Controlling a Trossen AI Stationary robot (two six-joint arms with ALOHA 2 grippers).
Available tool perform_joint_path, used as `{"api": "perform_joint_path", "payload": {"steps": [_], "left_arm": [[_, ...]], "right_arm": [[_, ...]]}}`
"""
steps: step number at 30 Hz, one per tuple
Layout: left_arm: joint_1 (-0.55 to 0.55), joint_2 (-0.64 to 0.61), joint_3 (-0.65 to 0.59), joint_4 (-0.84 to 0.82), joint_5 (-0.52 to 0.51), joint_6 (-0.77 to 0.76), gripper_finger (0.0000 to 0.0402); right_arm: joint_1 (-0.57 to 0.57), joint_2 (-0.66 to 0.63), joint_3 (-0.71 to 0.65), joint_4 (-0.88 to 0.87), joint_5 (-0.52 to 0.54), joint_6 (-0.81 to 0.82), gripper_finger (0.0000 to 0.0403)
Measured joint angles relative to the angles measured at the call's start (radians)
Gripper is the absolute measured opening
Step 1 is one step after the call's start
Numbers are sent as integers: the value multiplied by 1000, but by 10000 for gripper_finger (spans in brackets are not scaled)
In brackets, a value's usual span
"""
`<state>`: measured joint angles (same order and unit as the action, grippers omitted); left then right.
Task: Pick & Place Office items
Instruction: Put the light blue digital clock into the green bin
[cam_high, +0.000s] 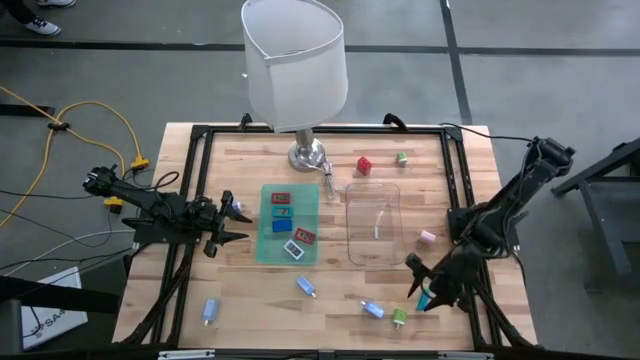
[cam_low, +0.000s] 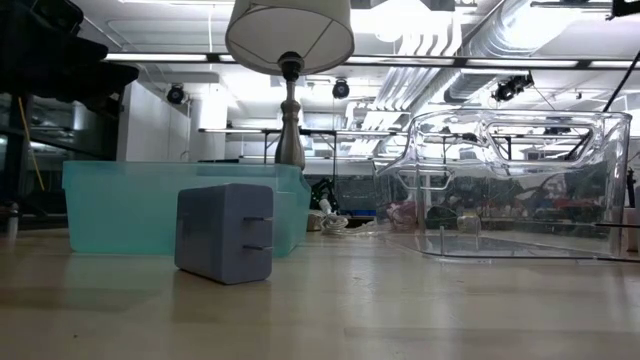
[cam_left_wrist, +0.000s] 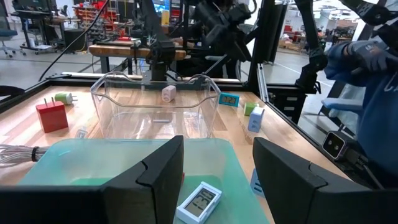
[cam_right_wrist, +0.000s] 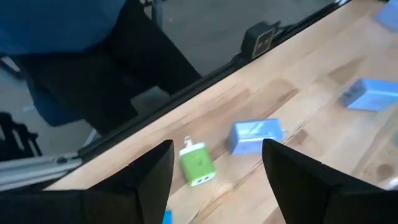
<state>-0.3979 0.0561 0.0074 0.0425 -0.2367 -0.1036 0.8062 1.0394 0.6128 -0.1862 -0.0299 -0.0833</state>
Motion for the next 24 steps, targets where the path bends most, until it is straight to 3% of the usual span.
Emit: {"api": "perform_joint_path", "payload": {"steps": [9,19,24], "left_arm": [[0,0,0,0,0,0,186],[0,0,0,0,0,0,186],[0,0,0,0,0,0,186]], "right_arm": [[62,106,112,-198,2,5,232],[154,218,115,-254,6,-34,232],[189,248,115,-279,71,-78,232]]}}
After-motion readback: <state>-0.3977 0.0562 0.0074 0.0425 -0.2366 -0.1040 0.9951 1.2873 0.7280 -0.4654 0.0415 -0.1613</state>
